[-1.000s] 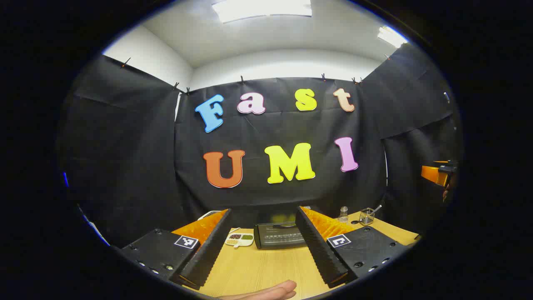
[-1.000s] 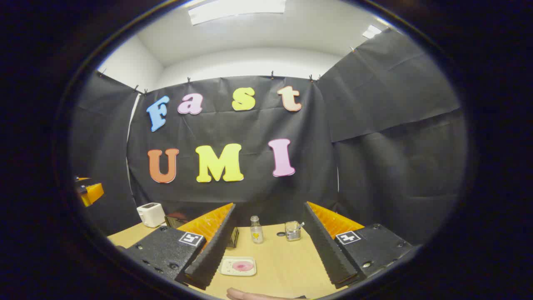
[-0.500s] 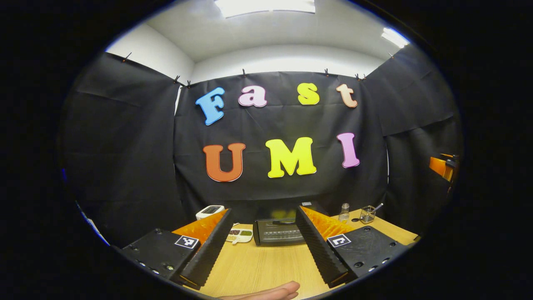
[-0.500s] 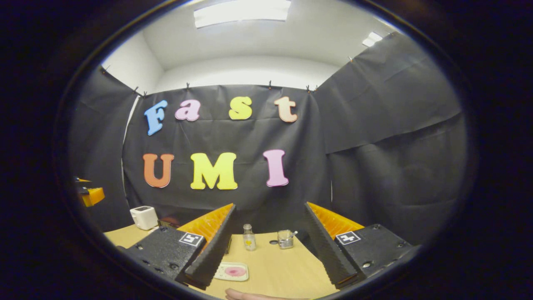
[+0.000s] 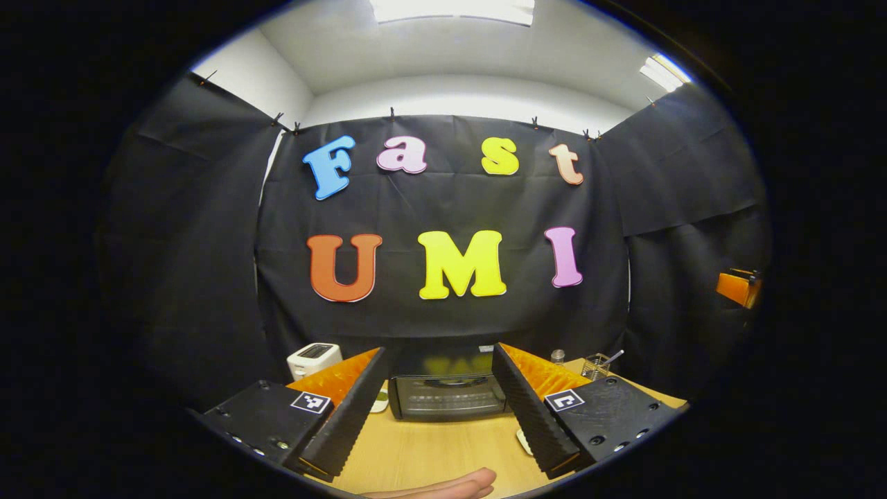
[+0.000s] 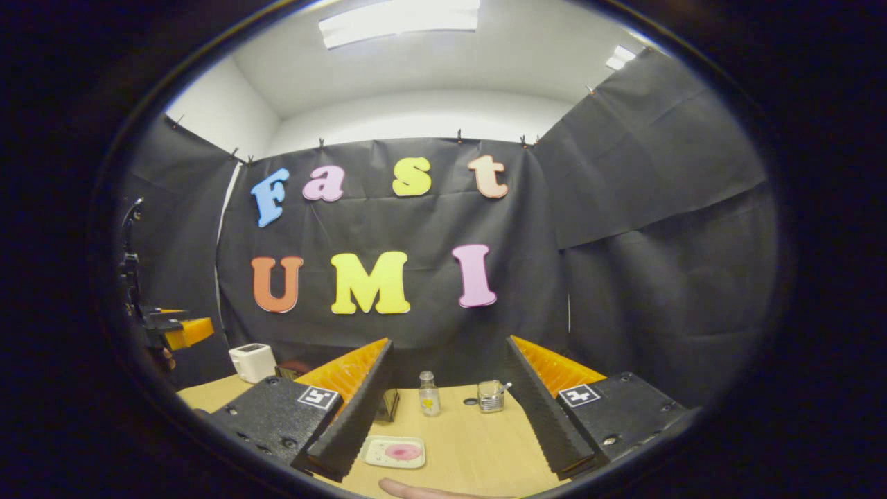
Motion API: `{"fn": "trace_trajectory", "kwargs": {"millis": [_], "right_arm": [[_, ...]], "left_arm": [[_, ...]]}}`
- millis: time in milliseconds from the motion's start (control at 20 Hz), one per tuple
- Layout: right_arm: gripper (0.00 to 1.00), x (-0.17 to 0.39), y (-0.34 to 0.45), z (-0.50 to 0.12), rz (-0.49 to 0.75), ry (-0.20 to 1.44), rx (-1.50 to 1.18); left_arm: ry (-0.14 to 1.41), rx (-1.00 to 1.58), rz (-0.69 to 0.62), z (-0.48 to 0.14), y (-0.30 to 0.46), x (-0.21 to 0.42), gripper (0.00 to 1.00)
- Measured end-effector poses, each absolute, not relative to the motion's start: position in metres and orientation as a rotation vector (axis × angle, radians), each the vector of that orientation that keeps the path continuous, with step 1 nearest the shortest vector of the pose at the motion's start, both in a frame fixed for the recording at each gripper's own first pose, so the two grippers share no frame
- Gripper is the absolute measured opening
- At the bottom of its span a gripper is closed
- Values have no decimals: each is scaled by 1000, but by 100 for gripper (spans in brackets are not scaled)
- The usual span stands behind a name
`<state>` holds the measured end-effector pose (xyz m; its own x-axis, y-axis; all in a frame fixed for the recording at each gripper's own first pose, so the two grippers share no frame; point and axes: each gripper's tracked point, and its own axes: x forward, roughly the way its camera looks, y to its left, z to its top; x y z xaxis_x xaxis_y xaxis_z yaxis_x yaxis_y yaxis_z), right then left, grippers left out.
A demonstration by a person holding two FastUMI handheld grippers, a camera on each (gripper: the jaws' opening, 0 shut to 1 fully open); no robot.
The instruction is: Open the electric oven with the left hand, put the food in, and close the electric oven.
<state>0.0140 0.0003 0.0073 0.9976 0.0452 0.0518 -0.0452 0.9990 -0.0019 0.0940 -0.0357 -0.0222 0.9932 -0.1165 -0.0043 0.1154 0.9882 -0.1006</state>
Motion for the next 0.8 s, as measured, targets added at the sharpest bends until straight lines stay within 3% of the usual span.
{"fn": "trace_trajectory", "kwargs": {"millis": [250,300,350,450,500,800], "right_arm": [[96,21,-9,-4,17,-31,-11],[100,19,-8,-3,19,-34,-10],[96,20,-10,-2,16,-39,-7],[100,20,-10,-3,17,-52,1],[96,19,-10,-1,22,-63,7],[95,16,-26,0,27,-127,7]], "left_arm": [[27,-82,-191,-41,-62,165,96],[50,-70,-189,-54,-64,180,96],[83,-63,-186,-67,-67,192,96],[179,-52,-185,-103,-78,220,96],[229,-44,-178,-123,-81,231,96],[387,-32,-168,-191,-96,291,96]]}}
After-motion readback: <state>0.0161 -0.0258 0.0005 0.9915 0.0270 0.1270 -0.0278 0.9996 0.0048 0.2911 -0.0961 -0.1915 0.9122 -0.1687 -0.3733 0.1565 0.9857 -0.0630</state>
